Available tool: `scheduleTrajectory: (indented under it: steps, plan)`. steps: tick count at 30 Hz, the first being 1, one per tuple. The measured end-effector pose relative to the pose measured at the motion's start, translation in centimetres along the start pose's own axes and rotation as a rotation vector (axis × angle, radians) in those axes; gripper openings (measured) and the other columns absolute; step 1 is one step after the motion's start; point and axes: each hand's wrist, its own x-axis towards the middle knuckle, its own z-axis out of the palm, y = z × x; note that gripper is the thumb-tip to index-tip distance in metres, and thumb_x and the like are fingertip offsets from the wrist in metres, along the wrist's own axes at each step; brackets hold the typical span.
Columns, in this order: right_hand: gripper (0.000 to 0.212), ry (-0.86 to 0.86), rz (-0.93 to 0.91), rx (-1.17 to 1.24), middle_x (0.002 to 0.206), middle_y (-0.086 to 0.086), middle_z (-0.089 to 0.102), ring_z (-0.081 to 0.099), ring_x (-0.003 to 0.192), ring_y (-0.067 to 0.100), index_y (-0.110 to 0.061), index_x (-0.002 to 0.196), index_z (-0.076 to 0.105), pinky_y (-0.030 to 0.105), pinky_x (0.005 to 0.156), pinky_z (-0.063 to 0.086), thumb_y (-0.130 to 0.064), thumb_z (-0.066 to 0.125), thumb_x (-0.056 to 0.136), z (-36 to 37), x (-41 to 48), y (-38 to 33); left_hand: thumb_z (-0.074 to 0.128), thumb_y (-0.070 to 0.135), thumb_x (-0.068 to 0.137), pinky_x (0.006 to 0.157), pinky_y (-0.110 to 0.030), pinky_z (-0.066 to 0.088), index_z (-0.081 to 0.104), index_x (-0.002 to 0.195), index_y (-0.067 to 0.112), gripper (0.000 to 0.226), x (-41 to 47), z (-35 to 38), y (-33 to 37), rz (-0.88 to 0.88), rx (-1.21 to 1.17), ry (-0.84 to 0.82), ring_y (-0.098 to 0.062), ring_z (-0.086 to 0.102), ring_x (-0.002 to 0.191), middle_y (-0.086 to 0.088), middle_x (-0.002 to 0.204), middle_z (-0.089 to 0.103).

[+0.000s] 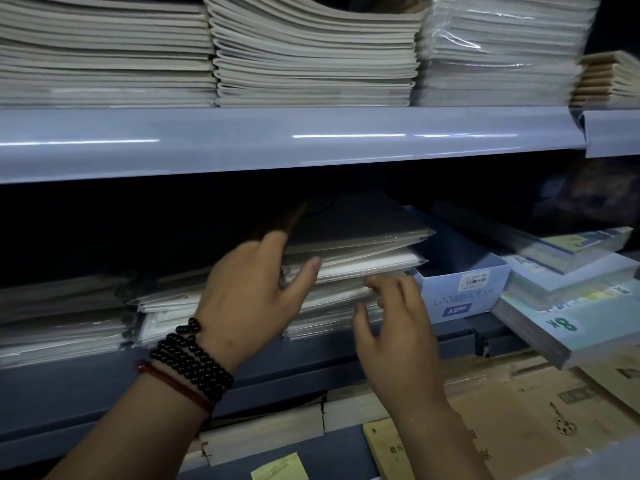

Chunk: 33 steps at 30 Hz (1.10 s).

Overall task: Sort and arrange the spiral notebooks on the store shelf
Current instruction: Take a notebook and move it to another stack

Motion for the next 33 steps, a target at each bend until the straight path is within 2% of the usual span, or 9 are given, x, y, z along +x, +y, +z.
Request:
scheduleTrajectory:
  steps: [4, 9, 13, 16, 19, 23, 26, 28, 33]
  plan:
    - [0.022, 0.015, 0.001, -0.004, 0.115, -0.012, 0.046, 0.053, 0.101, 0.008, -0.025, 0.117, 0.054, 0.028, 0.077, 0.053, -0.024, 0.059, 0.095, 0.0, 0.2, -0.3, 0.065, 0.037, 0.093, 0.071, -0.034, 0.042, 0.059, 0.127, 0.027, 0.036, -1.5, 0.8, -0.4, 0.035, 0.01, -0.062, -0.021, 0.055, 0.078, 0.011, 0.084, 0.055]
    - [0.013, 0.013, 0.048, 0.043, 0.107, -0.009, 0.047, 0.05, 0.093, 0.005, -0.026, 0.094, 0.048, 0.009, 0.074, 0.041, -0.019, 0.058, 0.094, 0.3, 0.2, -0.5, 0.074, 0.007, 0.074, 0.078, -0.038, 0.044, 0.07, 0.12, 0.023, 0.049, -3.1, 0.8, -1.2, 0.15, 0.046, 0.074, -0.019, 0.049, 0.093, 0.01, 0.108, 0.063]
    - [0.024, 0.012, 0.484, 0.93, 0.078, 0.011, 0.064, 0.063, 0.069, 0.027, -0.012, 0.084, 0.054, 0.03, 0.061, 0.049, -0.005, 0.038, 0.099, -1.0, 0.6, -1.5, 0.077, 0.002, 0.074, 0.085, -0.04, 0.047, 0.072, 0.121, 0.025, 0.053, -4.4, 1.3, -1.9, 0.103, -0.056, 0.114, -0.021, 0.049, 0.105, 0.001, 0.119, 0.056]
    - [0.039, -0.002, 0.591, 1.497, 0.087, 0.012, 0.062, 0.065, 0.073, 0.039, -0.008, 0.109, 0.055, 0.038, 0.054, 0.049, -0.041, 0.035, 0.103, -2.7, 1.1, -2.1, 0.076, 0.007, 0.081, 0.092, -0.026, 0.046, 0.07, 0.124, 0.034, 0.051, -4.8, 1.2, -2.2, 0.013, -0.237, 0.075, -0.017, 0.05, 0.11, 0.001, 0.123, 0.045]
    - [0.056, -0.048, 0.639, 1.368, 0.111, 0.02, 0.069, 0.07, 0.078, 0.042, -0.008, 0.129, 0.052, 0.037, 0.052, 0.054, -0.053, 0.05, 0.095, -3.0, 1.7, -2.9, 0.073, 0.033, 0.087, 0.099, -0.009, 0.035, 0.07, 0.121, 0.032, 0.035, -5.1, 0.5, -2.4, 0.061, -0.335, 0.006, -0.009, 0.05, 0.12, 0.001, 0.125, 0.044]
    - [0.011, 0.038, 0.636, 1.199, 0.082, 0.021, 0.071, 0.07, 0.068, 0.034, -0.006, 0.092, 0.055, 0.032, 0.052, 0.055, -0.013, 0.061, 0.097, -2.8, 2.0, -3.9, 0.061, 0.059, 0.09, 0.09, -0.008, 0.044, 0.068, 0.112, 0.036, 0.033, -5.0, -0.3, -1.7, -0.216, -0.578, 0.026, -0.005, 0.06, 0.105, 0.007, 0.114, 0.046]
    - [0.008, 0.027, 0.657, 1.209, 0.089, 0.023, 0.073, 0.07, 0.075, 0.034, -0.006, 0.088, 0.056, 0.032, 0.053, 0.055, -0.006, 0.062, 0.094, -2.8, 1.7, -4.2, 0.069, 0.043, 0.086, 0.066, -0.027, 0.049, 0.06, 0.101, 0.018, 0.03, -4.0, -0.3, -0.9, -0.57, -0.963, 0.123, -0.003, 0.058, 0.064, 0.011, 0.079, 0.058]
    - [0.004, -0.052, 0.668, 1.232, 0.1, 0.024, 0.073, 0.07, 0.08, 0.033, -0.006, 0.096, 0.059, 0.033, 0.054, 0.055, -0.003, 0.06, 0.093, -3.0, 1.2, -4.1, 0.07, 0.031, 0.089, 0.048, -0.021, 0.043, 0.047, 0.084, 0.015, 0.029, -3.5, -0.3, -1.0, -0.737, -1.204, 0.148, -0.001, 0.05, 0.048, 0.015, 0.056, 0.054]
    - [0.03, -0.433, 0.672, 1.206, 0.111, 0.021, 0.072, 0.072, 0.092, 0.039, -0.003, 0.122, 0.061, 0.039, 0.07, 0.061, -0.003, 0.058, 0.093, -4.1, 0.6, -3.8, 0.072, 0.013, 0.09, 0.061, -0.031, 0.06, 0.048, 0.083, 0.014, 0.025, -3.7, -0.4, -3.1, -0.88, -1.364, 0.115, -0.024, 0.074, 0.081, -0.014, 0.094, 0.075]
